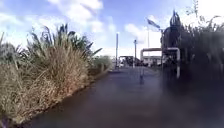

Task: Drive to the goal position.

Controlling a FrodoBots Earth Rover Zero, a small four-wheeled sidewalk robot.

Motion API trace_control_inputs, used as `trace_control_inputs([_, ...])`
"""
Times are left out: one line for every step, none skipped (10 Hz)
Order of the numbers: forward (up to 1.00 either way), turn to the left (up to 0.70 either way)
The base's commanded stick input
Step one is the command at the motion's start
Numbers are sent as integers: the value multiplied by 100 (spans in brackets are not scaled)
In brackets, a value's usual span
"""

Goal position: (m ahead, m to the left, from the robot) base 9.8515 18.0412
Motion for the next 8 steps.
trace_control_inputs([100, -13])
trace_control_inputs([100, -19])
trace_control_inputs([100, -25])
trace_control_inputs([100, -17])
trace_control_inputs([100, -10])
trace_control_inputs([100, -12])
trace_control_inputs([100, -15])
trace_control_inputs([100, -11])
